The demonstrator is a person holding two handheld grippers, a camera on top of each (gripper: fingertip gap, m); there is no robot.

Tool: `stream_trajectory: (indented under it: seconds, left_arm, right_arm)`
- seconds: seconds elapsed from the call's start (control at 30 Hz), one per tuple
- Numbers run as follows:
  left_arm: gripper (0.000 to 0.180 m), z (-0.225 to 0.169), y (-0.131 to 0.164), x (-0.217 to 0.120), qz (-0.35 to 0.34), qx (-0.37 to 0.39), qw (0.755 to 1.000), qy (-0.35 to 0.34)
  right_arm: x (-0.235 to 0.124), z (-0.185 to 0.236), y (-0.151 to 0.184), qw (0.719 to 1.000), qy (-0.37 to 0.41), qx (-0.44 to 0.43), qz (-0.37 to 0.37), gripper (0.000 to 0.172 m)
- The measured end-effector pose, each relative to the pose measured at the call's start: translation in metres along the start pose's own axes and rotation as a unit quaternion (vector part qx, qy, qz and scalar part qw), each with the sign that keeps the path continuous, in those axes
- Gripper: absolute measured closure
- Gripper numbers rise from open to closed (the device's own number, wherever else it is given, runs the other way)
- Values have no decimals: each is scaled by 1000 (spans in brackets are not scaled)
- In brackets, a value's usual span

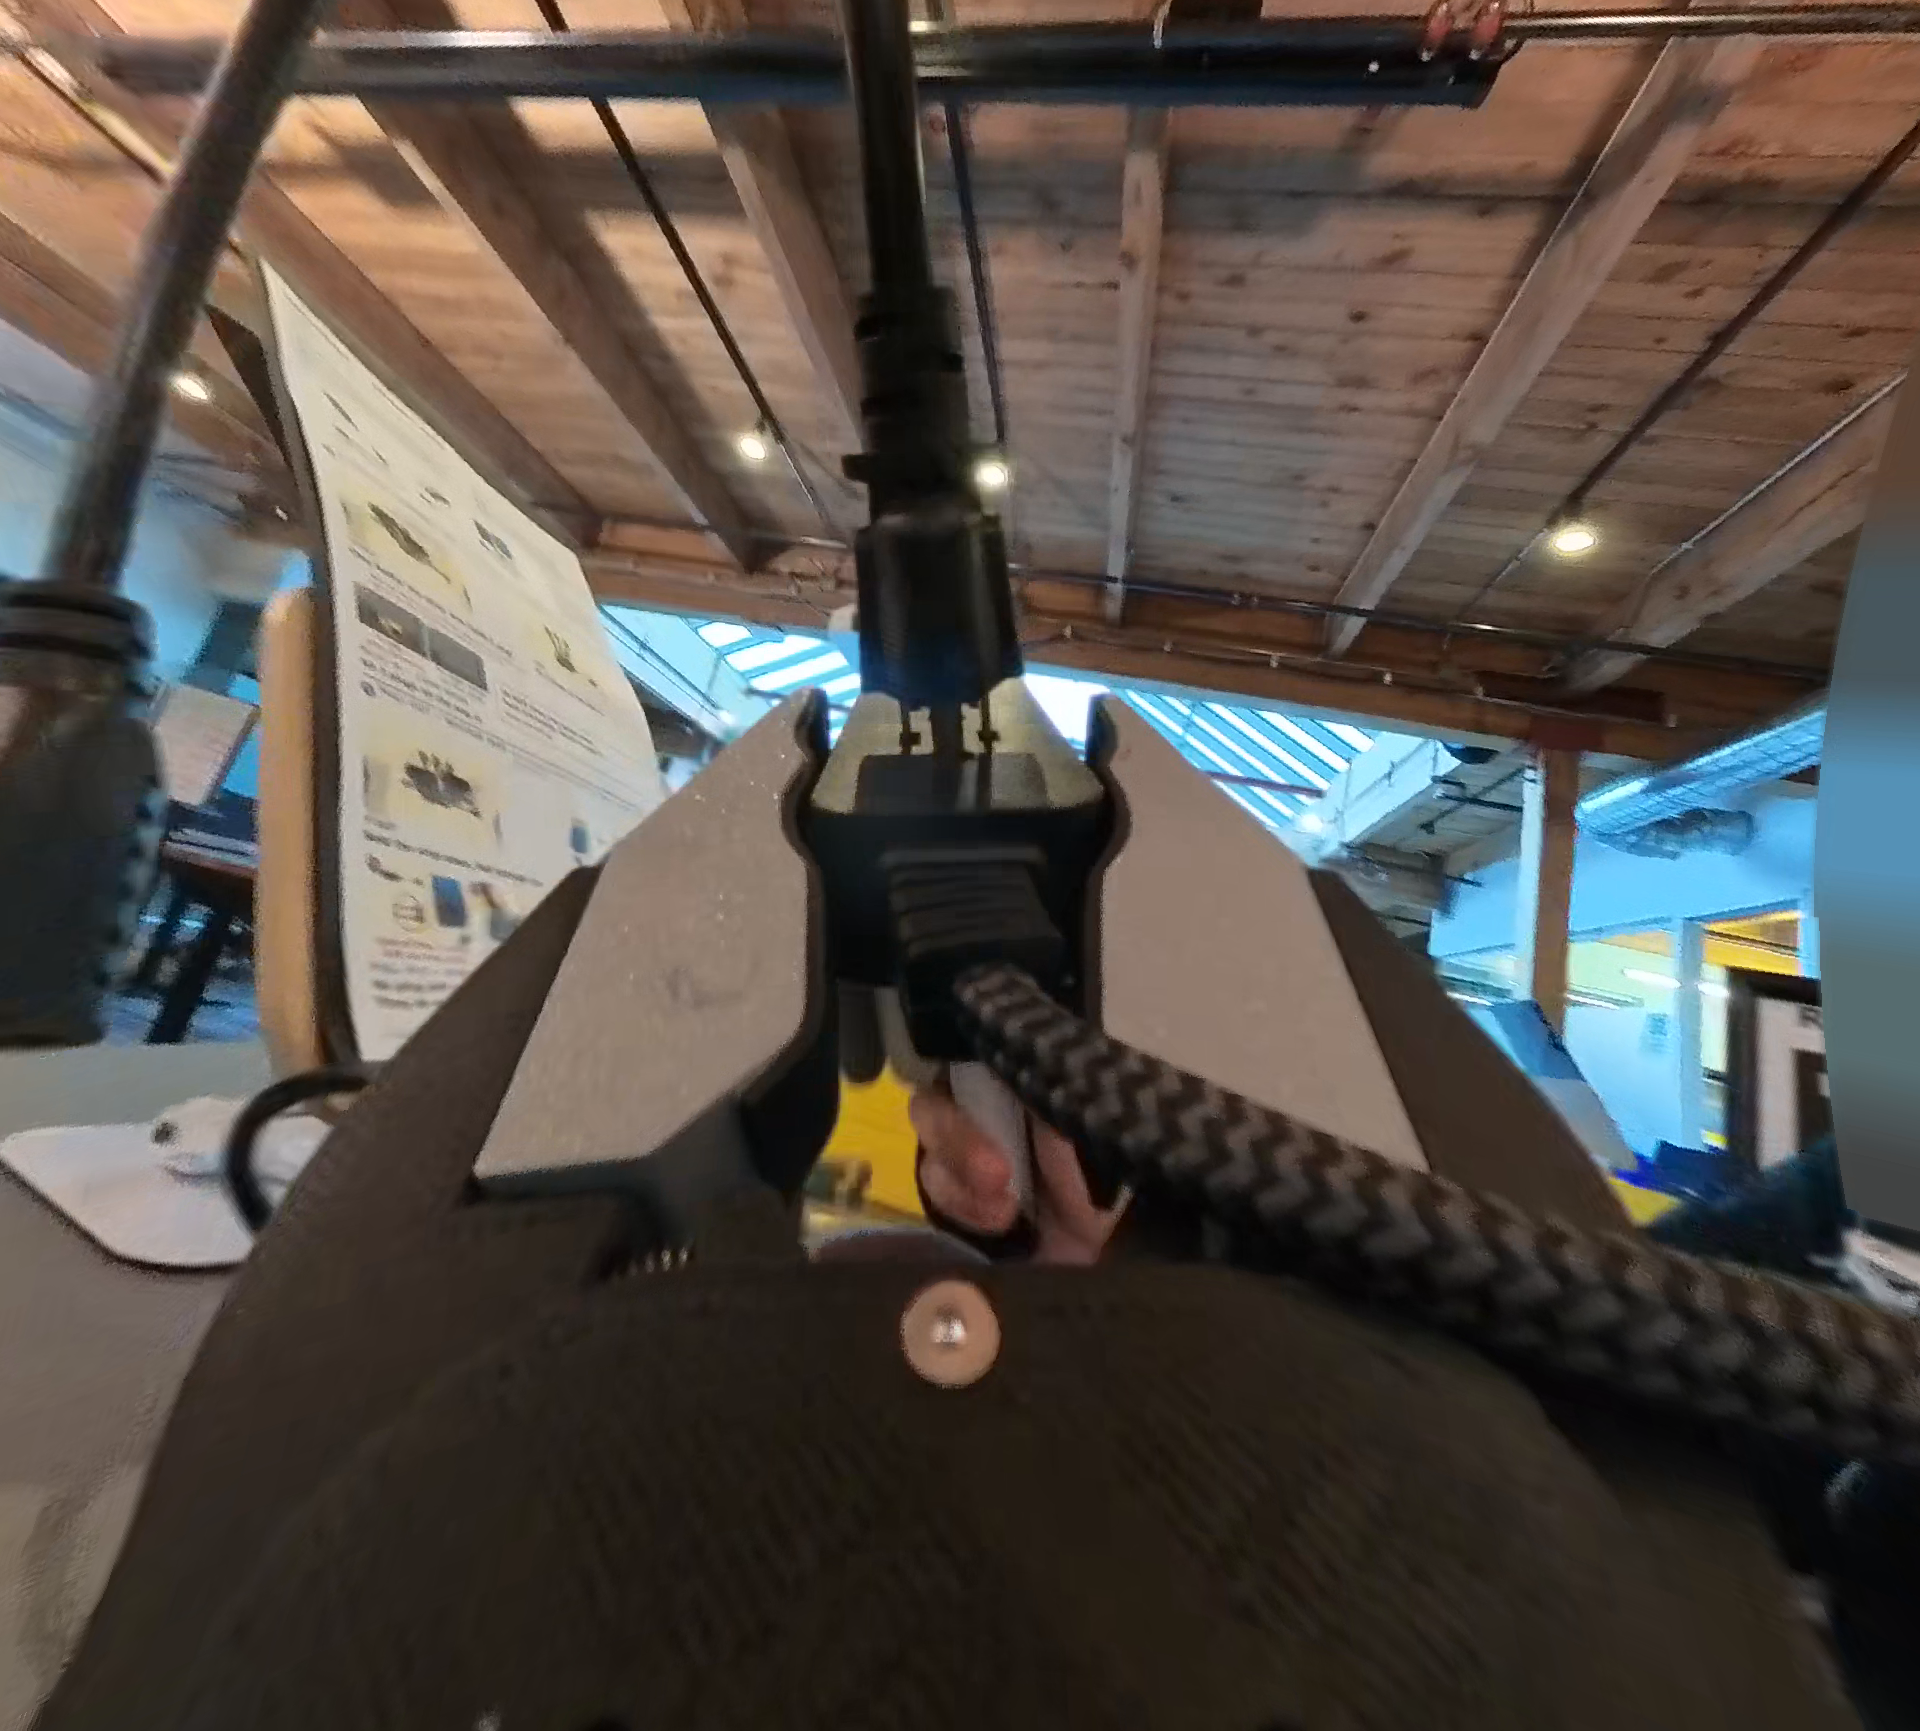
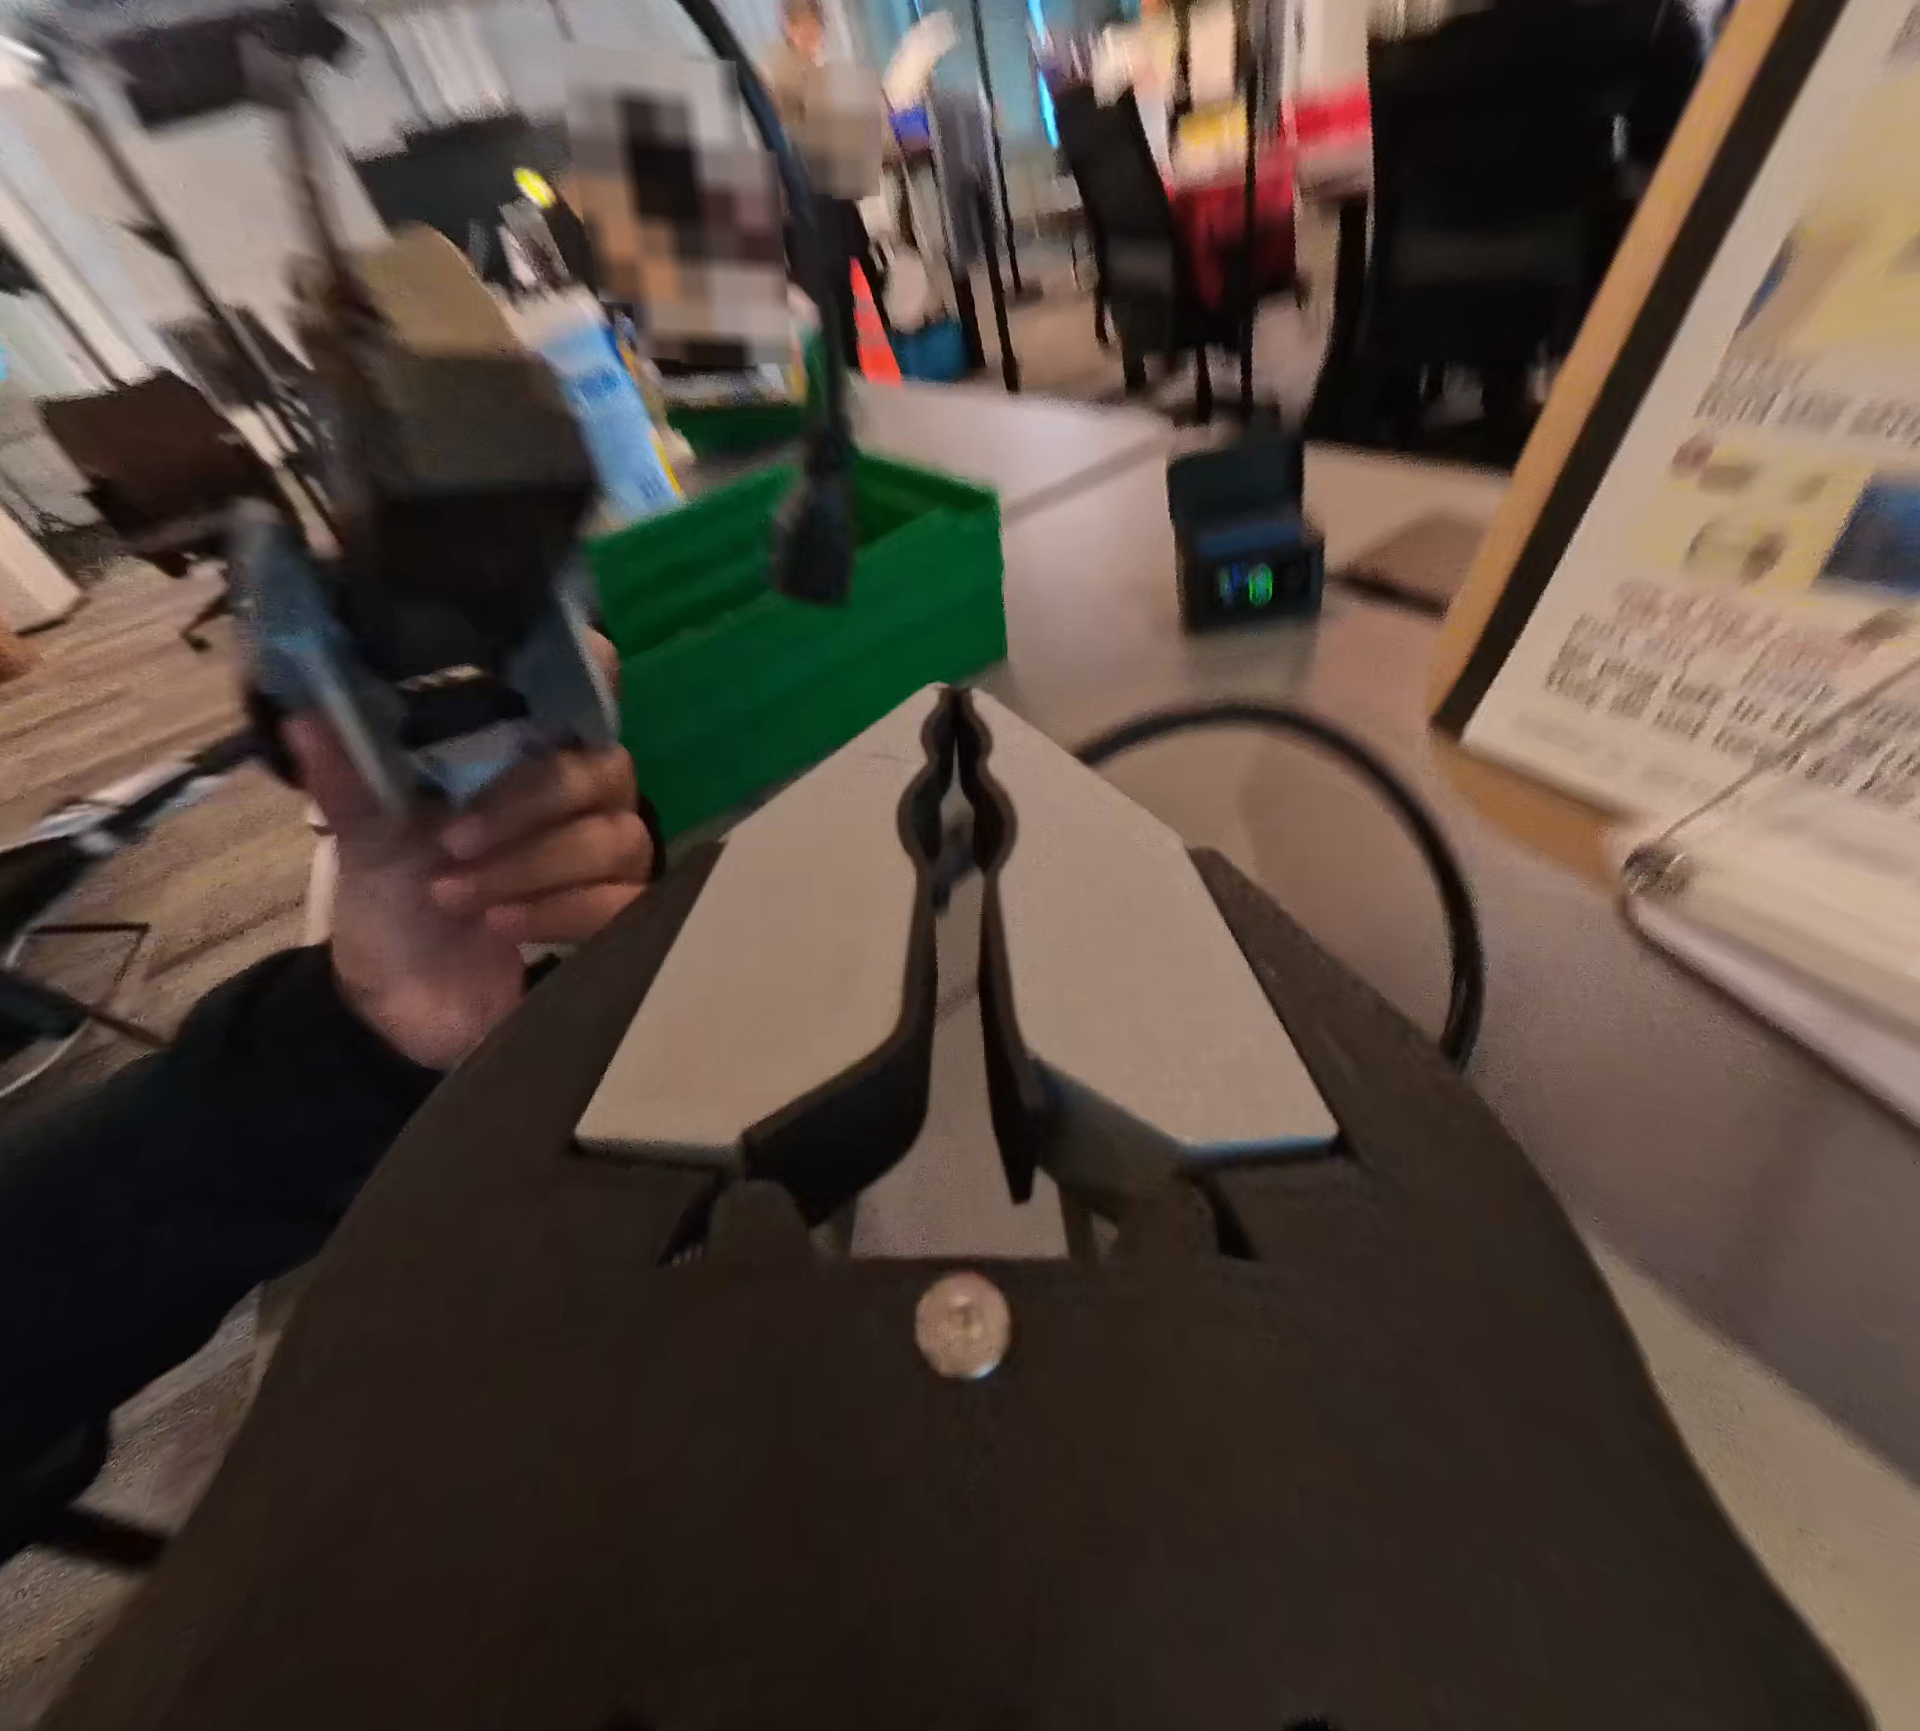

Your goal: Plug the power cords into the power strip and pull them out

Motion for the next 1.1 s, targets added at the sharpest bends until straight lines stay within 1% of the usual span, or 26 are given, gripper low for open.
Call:
stream_trajectory:
  seconds: [0.03, 0.07, 0.1, 0.27, 0.3, 0.33, 0.43, 0.5, 0.53, 0.63, 0.67, 0.7, 0.73, 0.77, 0.8, 0.87, 0.9, 0.97, 1.03, 1.07, 1.1]
  left_arm:
    - [133, 0, 3, 3, 10, -7, 1000, 8]
    - [133, 0, 6, 5, 23, -13, 1000, 14]
    - [134, 1, 8, 7, 34, -15, 999, 14]
    - [134, 3, 14, 11, 63, -2, 998, -4]
    - [134, 3, 13, 11, 61, 3, 998, -5]
    - [134, 2, 12, 10, 58, 10, 998, -5]
    - [134, -2, 7, 8, 46, 29, 998, -5]
    - [133, -3, 3, 5, 28, 36, 999, -2]
    - [133, -4, 1, 3, 18, 35, 999, 1]
    - [134, -4, -4, -2, -11, 27, 1000, 8]
    - [134, -3, -5, -3, -18, 24, 1000, 9]
    - [134, -3, -6, -5, -24, 21, 999, 9]
    - [134, -2, -6, -6, -28, 19, 999, 8]
    - [134, -2, -6, -6, -27, 19, 999, 8]
    - [134, -2, -6, -5, -25, 16, 999, 11]
    - [134, -3, -5, -4, -23, 10, 999, 22]
    - [134, -4, -5, -3, -22, 10, 999, 25]
    - [134, -7, -5, -2, -19, 18, 999, 26]
    - [134, -9, -6, -2, -18, 29, 999, 28]
    - [134, -11, -7, -3, -19, 33, 999, 30]
    - [134, -12, -8, -3, -22, 36, 999, 31]
  right_arm:
    - [-13, 2, -5, 999, -7, -23, -35, 172]
    - [-20, 3, -7, 998, -11, -42, -49, 172]
    - [-23, 3, -7, 998, -14, -53, -36, 172]
    - [-11, -15, 14, 992, 20, -34, 118, 172]
    - [-8, -16, 17, 989, 27, -32, 144, 164]
    - [-5, -14, 20, 984, 20, -34, 172, 149]
    - [7, 1, 30, 971, 12, -36, 236, 142]
    - [18, 14, 38, 963, 14, -47, 267, 142]
    - [25, 21, 43, 959, 15, -50, 279, 145]
    - [46, 40, 54, 954, -24, -36, 298, 157]
    - [53, 44, 56, 951, -29, -24, 308, 155]
    - [60, 45, 58, 945, -28, -15, 324, 150]
    - [68, 45, 60, 940, -19, -8, 341, 139]
    - [74, 45, 62, 934, -13, -2, 358, 133]
    - [80, 46, 63, 927, -18, 9, 375, 130]
    - [90, 51, 64, 914, -33, 33, 403, 117]
    - [95, 52, 64, 909, -28, 36, 414, 115]
    - [105, 51, 65, 894, 4, 26, 447, 114]
    - [115, 49, 70, 874, 27, 21, 485, 116]
    - [119, 48, 73, 866, 28, 22, 499, 121]
    - [123, 49, 73, 864, 27, 19, 503, 137]
Point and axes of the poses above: each gripper's, where its closed fingertips meet, x out along the fingers, y out of its underside, z = x × y across the jaws, the point moved 9 cm from there along -x, back along the fingers, and after that the axes turned 12 degrees about z, right-handed, at the moved point
